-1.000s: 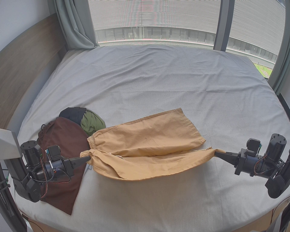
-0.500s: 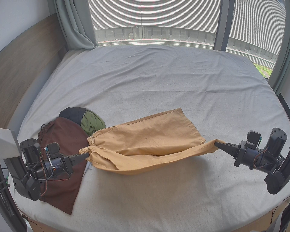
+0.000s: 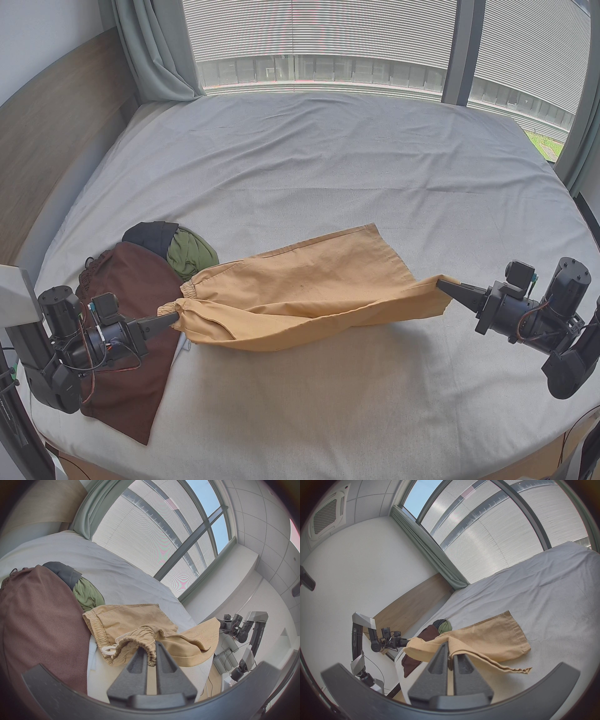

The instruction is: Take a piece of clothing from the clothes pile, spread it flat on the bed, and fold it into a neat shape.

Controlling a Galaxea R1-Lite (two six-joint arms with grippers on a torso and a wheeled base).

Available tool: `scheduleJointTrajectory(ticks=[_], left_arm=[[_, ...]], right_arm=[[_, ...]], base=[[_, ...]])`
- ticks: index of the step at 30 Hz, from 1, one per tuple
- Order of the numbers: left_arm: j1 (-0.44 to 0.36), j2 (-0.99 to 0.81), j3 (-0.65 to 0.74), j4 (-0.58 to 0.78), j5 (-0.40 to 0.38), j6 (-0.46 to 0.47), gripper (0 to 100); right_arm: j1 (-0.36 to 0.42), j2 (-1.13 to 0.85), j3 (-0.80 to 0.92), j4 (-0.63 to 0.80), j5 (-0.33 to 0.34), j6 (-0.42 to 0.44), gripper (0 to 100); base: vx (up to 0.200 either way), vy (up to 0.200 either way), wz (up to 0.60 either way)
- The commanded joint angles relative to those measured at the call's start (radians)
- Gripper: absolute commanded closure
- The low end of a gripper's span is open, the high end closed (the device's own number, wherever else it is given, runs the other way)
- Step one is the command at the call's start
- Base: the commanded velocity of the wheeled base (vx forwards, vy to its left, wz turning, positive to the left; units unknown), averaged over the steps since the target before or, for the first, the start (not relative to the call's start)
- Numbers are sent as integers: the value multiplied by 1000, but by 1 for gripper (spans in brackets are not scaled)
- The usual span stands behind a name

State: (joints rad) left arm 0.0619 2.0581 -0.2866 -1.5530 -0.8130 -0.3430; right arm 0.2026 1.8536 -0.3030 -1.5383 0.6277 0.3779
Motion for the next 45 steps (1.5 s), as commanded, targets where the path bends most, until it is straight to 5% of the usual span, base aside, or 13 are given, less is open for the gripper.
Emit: scheduleJointTrajectory(ticks=[1, 16, 38, 45], left_arm=[[4, 1, 0, -1, 0, -2, 100], [4, 10, -14, -1, 3, -10, 100], [-13, 53, -85, -1, 57, -142, 100], [-45, 96, -115, -1, 132, -176, 100]], right_arm=[[9, -2, -42, 0, -23, 10, 100], [-20, 61, -171, 9, -26, 50, 100], [-34, 320, -542, 30, -26, 127, 100], [-34, 383, -650, 73, -26, 138, 100]], base=[[0, 0, 0], [0, 0, 0], [0, 0, 0], [0, 0, 0]])
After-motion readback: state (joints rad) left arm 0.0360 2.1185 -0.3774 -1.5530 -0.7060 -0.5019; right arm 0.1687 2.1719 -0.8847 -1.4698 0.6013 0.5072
